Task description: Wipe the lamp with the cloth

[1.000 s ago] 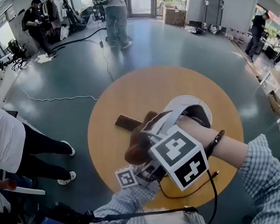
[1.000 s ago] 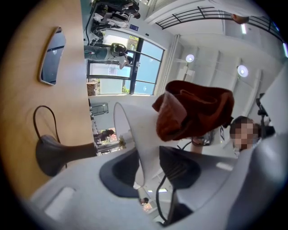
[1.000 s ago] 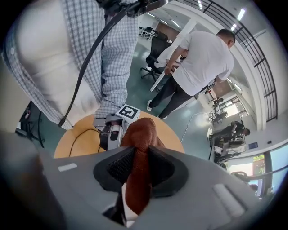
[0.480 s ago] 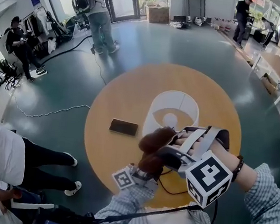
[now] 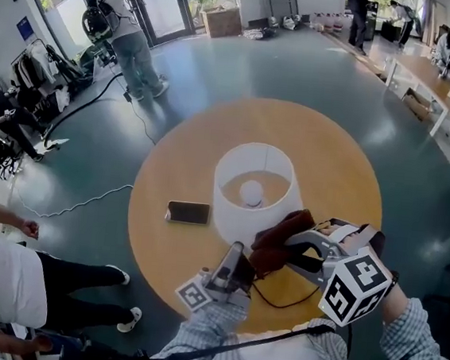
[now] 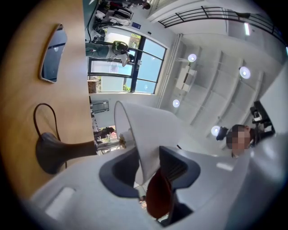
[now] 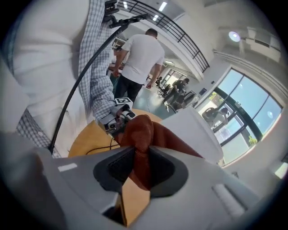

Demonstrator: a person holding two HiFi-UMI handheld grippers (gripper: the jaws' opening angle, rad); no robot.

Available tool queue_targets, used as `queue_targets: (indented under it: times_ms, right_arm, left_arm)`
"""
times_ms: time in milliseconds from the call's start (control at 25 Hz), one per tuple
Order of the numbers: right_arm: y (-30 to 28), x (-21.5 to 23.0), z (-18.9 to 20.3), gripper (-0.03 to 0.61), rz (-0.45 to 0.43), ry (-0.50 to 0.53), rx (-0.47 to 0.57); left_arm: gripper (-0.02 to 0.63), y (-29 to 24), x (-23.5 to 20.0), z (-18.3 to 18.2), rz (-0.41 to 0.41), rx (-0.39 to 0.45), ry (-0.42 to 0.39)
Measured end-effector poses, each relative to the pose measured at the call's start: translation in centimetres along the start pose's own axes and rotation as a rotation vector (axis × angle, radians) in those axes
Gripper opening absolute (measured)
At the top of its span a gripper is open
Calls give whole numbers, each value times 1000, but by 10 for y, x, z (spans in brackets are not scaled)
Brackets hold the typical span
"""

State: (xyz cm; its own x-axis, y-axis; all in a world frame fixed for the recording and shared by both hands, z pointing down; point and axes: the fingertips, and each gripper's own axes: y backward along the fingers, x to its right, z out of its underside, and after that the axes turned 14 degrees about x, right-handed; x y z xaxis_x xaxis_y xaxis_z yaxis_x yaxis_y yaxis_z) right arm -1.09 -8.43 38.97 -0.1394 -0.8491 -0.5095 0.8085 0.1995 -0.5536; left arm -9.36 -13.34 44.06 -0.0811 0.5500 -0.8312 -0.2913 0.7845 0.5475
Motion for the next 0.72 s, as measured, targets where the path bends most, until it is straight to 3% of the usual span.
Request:
queue_targets:
  times_ms: [280, 440, 560, 720]
  right_arm:
    - [5, 1, 31, 92, 154, -244, 76]
    - [6, 0, 36, 92, 214, -324, 124]
    - [3, -1, 35, 92, 231, -343, 141]
    - [4, -2, 36, 92, 234, -349, 146]
  left_arm:
    - [140, -3, 1, 6, -7, -20, 48]
    - [138, 8, -3, 0, -34, 2, 10]
    - [165, 23, 4, -14, -25, -25, -58]
    - [169, 28, 23, -47, 5, -83, -241]
